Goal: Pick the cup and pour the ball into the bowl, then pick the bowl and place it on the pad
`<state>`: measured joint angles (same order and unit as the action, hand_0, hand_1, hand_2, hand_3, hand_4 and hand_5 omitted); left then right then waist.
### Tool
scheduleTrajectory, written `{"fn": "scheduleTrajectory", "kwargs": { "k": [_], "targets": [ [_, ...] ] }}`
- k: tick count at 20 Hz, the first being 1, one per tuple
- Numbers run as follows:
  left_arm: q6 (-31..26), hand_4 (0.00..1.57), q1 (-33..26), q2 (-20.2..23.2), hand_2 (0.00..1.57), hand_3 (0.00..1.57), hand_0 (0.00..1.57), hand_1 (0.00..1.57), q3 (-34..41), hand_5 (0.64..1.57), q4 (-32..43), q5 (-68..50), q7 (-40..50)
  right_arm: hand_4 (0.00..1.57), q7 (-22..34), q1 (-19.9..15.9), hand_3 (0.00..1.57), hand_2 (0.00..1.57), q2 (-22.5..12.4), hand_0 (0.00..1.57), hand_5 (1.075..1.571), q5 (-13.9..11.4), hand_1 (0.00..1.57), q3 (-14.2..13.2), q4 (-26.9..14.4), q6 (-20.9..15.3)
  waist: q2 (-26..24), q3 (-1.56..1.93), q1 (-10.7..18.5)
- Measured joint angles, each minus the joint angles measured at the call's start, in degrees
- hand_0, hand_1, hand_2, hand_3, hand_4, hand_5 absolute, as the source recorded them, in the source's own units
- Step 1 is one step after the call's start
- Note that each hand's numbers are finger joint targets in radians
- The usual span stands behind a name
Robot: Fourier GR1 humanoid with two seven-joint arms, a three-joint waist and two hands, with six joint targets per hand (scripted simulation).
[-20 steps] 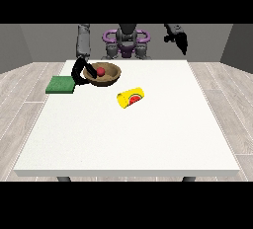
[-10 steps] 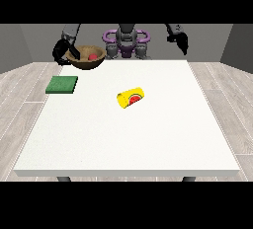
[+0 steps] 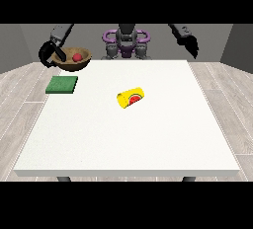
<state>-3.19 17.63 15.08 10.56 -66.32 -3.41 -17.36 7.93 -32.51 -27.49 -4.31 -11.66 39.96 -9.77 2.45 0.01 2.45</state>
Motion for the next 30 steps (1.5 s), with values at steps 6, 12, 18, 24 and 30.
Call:
{"fn": "scheduleTrajectory", "kwargs": {
  "k": [6,12,18,24,30],
  "targets": [
    [-9.95,1.28,1.5,12.24,0.0,0.0,0.0,0.0,10.35,1.571,2.82,-8.34,-1.81,0.8,-5.85,2.28,0.0,1.57,-3.81,1.57,1.568,2.17,1.57,-3.82,-0.62,1.52,4.51,0.0,2.05],
    [-16.59,1.19,2.47,19.96,0.0,0.0,0.0,0.0,16.73,1.557,8.26,-12.92,-4.29,0.75,-10.12,2.29,0.0,1.57,-3.77,1.57,1.566,3.28,1.57,-6.1,-1.07,-0.08,8.15,0.0,2.55],
    [-18.88,1.18,3.32,22.53,0.0,0.0,0.0,0.0,18.61,1.552,10.55,-14.14,-6.53,0.0,-9.59,0.6,1.16,1.23,-7.13,1.09,1.523,4.19,1.09,-9.09,-3.57,-1.74,11.12,-0.01,2.76],
    [-20.33,1.18,4.56,24.78,0.0,0.0,0.0,0.0,19.75,1.549,11.56,-15.28,-7.03,0.0,-9.38,-1.86,0.44,0.36,-9.43,0.0,1.412,5.38,0.0,-10.5,-6.94,0.84,13.61,0.02,3.48],
    [-17.26,0.9,4.8,20.27,0.0,0.0,0.0,0.0,14.86,1.559,5.35,-14.0,-1.54,0.0,-7.39,-3.2,0.0,0.0,-10.27,0.0,1.354,4.86,0.0,-9.68,-9.92,3.0,8.64,0.09,3.59]
  ]
}}
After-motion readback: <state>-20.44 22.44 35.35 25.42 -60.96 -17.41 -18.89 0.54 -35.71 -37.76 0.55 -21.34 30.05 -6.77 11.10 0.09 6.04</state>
